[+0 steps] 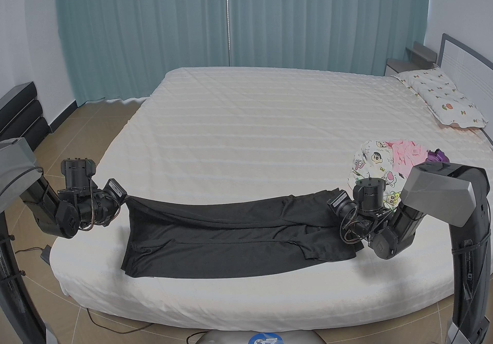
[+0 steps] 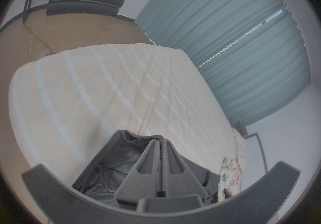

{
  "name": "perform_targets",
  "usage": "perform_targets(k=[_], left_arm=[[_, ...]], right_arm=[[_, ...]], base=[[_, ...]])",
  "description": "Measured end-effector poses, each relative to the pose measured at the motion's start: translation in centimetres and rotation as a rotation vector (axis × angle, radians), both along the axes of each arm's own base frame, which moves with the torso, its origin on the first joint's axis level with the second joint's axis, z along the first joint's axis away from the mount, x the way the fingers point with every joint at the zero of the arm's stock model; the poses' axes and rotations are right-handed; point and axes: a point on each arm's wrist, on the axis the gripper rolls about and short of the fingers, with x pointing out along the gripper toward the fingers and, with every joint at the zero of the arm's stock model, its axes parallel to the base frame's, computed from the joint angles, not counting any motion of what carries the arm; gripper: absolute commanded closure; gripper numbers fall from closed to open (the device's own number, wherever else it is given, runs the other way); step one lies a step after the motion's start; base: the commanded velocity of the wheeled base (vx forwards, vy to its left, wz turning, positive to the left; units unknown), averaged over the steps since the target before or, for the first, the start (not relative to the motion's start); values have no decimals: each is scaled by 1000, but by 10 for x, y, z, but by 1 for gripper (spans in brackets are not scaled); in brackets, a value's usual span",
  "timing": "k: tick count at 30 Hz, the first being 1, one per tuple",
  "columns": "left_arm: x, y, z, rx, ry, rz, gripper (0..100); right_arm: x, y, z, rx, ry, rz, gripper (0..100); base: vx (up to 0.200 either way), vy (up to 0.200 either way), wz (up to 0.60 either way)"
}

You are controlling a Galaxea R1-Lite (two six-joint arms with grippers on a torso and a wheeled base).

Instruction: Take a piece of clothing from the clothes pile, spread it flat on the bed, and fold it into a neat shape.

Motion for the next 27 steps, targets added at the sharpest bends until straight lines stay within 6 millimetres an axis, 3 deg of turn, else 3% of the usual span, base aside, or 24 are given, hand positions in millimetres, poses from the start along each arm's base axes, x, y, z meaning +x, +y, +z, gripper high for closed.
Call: perform_targets(k=[18,19,27], left_arm=[[-25,-1,-36,186,210,-123,100],[-26,0,-39,198,217,-123,0],[-25,1,-55,224,269,-123,0]], right_arm=[[-13,-4,-1,-15,36,9,100],[-14,-4,-1,-15,38,10,100],[-21,-6,0,-19,53,12,100]], base=[[0,0,0],[0,0,0],[0,0,0]])
